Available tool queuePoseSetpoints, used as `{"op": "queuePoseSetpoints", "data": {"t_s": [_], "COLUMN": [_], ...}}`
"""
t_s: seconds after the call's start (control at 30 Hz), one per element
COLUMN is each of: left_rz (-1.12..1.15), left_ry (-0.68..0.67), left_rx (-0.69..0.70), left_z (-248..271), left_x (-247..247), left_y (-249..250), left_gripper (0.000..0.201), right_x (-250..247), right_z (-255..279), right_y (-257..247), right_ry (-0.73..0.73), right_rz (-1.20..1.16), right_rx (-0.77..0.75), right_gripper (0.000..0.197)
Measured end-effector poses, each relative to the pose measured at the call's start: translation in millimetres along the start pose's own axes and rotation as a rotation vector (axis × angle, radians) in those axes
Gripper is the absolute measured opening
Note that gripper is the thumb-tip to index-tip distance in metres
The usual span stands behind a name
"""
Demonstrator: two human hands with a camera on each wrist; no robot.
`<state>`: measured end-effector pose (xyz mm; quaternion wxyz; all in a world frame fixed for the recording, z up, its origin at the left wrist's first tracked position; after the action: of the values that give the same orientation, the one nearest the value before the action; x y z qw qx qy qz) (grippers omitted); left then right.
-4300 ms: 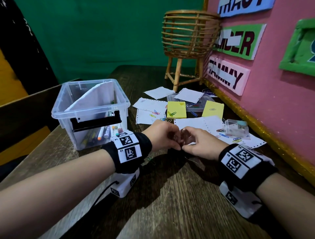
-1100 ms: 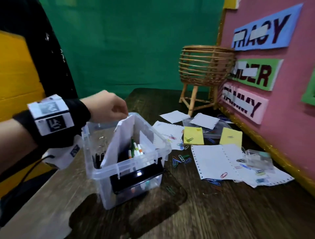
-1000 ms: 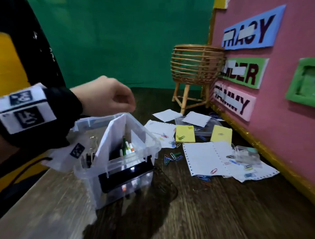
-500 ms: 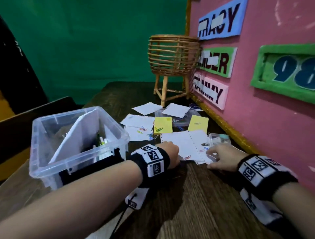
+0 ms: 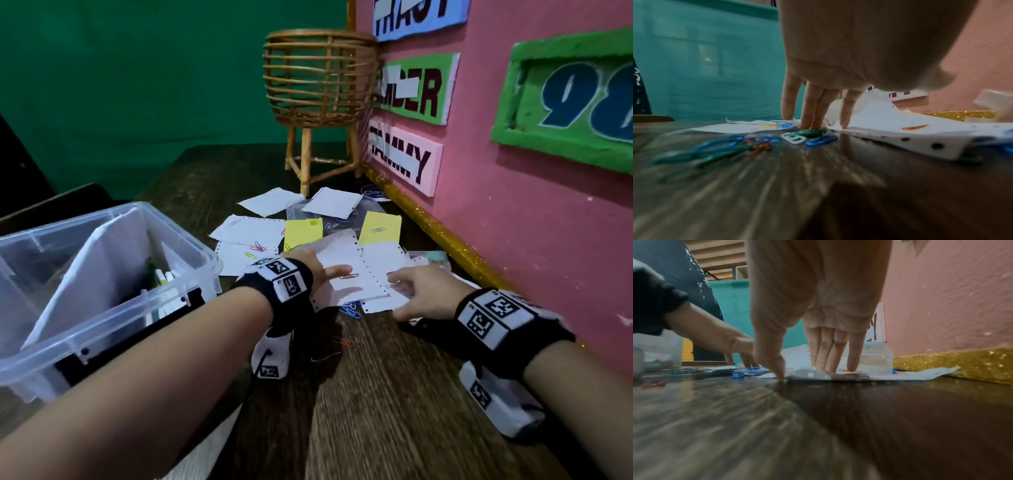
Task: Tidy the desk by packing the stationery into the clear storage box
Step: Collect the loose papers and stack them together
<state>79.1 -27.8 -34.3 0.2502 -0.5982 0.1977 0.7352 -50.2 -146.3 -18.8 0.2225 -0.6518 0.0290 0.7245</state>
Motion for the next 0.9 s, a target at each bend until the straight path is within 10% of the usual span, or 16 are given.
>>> {"op": "queuePoseSetpoints", "data": {"t_s": [0.4,0.63,0.9], "left_rz": [0.353,0.402,0.408], "left_ry": [0.014,0.016,0.106], "left_rx": [0.018,-0.138,-0.051], "left_z": [4,6,6], "left_x": [-6,-5,-10], "left_y": [7,-10,-5], "left_gripper": [0.075,0.072,0.065], "right_x": [19,1,-45], "right_z": [8,-6,10], "right_y": [-3,5,5], "right_ry": [-0.255,0.046,0.537], "right_rz": [0.122,0.141,0.108], "right_rx": [-0.042,-0.038,0.045], "right_gripper": [0.09,0.033,0.022]}}
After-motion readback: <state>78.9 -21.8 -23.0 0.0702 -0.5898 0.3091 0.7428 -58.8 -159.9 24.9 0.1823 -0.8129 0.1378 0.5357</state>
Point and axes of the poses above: each hand's wrist, its own z-axis away from the middle knuckle, its own x-axis out of the palm, y = z × x, the point moved 8 cm from there along -z, towards the middle knuckle, and after that the axes turned 1 degree about z, right-handed, at the moved point
